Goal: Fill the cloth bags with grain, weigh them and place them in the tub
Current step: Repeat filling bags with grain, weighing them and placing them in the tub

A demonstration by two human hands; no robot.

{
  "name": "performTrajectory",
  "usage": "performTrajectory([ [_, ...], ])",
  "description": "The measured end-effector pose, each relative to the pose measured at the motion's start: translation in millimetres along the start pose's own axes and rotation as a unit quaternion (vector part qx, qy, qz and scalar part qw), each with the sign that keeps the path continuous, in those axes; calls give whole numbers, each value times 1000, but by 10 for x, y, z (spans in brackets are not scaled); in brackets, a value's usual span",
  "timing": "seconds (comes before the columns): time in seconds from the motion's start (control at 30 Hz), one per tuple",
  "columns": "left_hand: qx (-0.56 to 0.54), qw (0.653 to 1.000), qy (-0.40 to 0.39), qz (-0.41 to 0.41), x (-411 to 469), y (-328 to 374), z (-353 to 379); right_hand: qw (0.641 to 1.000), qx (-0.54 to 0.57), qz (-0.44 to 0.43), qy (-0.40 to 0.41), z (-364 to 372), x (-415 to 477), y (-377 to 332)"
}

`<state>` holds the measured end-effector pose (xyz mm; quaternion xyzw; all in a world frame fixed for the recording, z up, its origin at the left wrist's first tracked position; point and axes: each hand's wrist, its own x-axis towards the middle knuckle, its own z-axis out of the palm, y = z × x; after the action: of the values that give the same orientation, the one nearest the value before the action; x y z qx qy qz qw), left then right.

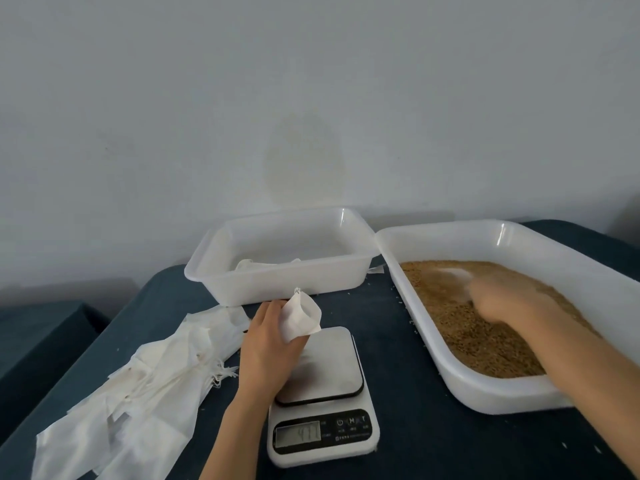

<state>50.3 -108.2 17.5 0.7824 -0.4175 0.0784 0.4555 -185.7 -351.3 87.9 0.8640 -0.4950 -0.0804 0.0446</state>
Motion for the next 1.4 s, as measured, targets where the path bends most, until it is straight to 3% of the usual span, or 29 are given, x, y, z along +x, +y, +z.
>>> performTrajectory([
  [0.1, -2, 1000, -5, 3, -7, 7, 3, 992, 103, -50, -52, 38, 31, -148],
  [0.2, -1, 1000, -6, -4, -11, 7, -7, 977, 207, -16, -46, 1, 98, -122],
  [0.3, 0, 1000, -9, -9, -18, 2, -19, 939, 330, 36, -84, -37, 132, -42],
  [0.47, -38, 999, -20, -15, -22, 20, -33, 900, 417, 27, -128, -146, 74, 47],
  [0.6, -138, 988, -45, -53, -35, 66, -52, 876, 472, 9, -97, -145, 74, 47],
  [0.73, -166, 982, -61, -61, -40, 105, -73, 839, 540, -67, -9, -188, 50, 4],
  [0.83, -149, 984, -74, -55, -46, 107, -85, 846, 499, -167, 83, -267, -18, -23],
  [1.0, -103, 989, -93, -52, -43, 81, -91, 844, 438, -288, 115, -338, -141, -204],
  [1.4, -65, 991, -94, -64, -33, 46, -118, 865, 283, -360, 205, -370, -166, -449],
])
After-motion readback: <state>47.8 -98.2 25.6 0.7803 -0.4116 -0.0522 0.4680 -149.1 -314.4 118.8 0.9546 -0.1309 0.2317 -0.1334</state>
